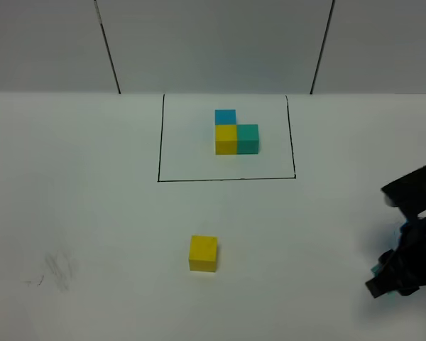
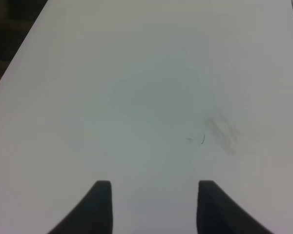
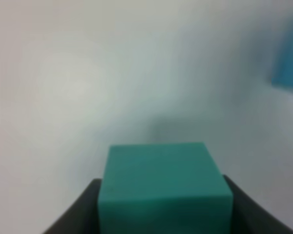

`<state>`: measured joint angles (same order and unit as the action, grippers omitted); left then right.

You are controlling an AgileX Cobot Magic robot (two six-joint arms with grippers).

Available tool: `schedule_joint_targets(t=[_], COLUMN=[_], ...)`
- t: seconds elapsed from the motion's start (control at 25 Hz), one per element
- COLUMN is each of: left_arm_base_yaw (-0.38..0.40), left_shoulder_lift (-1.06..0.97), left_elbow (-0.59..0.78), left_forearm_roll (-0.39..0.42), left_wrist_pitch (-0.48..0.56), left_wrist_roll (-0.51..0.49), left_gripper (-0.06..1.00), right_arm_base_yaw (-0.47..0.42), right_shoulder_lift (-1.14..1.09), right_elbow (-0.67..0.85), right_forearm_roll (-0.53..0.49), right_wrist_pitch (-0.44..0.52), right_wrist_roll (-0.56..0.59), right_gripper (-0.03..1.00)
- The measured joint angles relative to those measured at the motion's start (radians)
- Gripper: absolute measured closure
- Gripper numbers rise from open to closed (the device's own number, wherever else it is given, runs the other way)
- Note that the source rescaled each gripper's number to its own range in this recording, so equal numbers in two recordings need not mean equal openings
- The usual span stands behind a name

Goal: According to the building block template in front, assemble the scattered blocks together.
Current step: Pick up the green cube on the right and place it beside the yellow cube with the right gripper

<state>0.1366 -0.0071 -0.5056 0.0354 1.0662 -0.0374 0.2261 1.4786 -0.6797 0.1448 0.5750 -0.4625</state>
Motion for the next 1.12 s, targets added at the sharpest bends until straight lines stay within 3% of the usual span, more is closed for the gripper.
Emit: schedule_joint_targets(t=[0.12, 0.24, 0.44, 0.68, 1.12], left_arm_base_yaw=[0.0, 0.0, 0.0, 0.0, 0.0], left_shoulder_lift=[0.0, 0.0, 0.0, 0.0, 0.0], left_elbow=[0.0, 0.0, 0.0, 0.0, 0.0], left_forearm_roll=[0.0, 0.0, 0.0, 0.0, 0.0], left_wrist_pitch=[0.0, 0.0, 0.0, 0.0, 0.0], left_wrist_roll=[0.0, 0.0, 0.0, 0.001, 0.002], left_gripper=[0.94, 0.94, 0.94, 0.94, 0.94], right_arm_base_yaw=[0.091, 0.163, 0.237, 0.326, 0.438], right_shoulder_lift=[0.009, 0.054, 0.194, 0.308, 0.517], right_elbow=[-0.039, -0.125, -0.285, -0.418, -0.649], right_forearm_roll=[0.084, 0.092, -0.01, -0.108, -0.151], right_wrist_pitch=[0.015, 0.057, 0.167, 0.205, 0.281], right_wrist_roll=[-0.242, -0.33, -0.338, -0.331, -0.377], right_gripper=[0.95, 0.95, 0.95, 0.95, 0.95])
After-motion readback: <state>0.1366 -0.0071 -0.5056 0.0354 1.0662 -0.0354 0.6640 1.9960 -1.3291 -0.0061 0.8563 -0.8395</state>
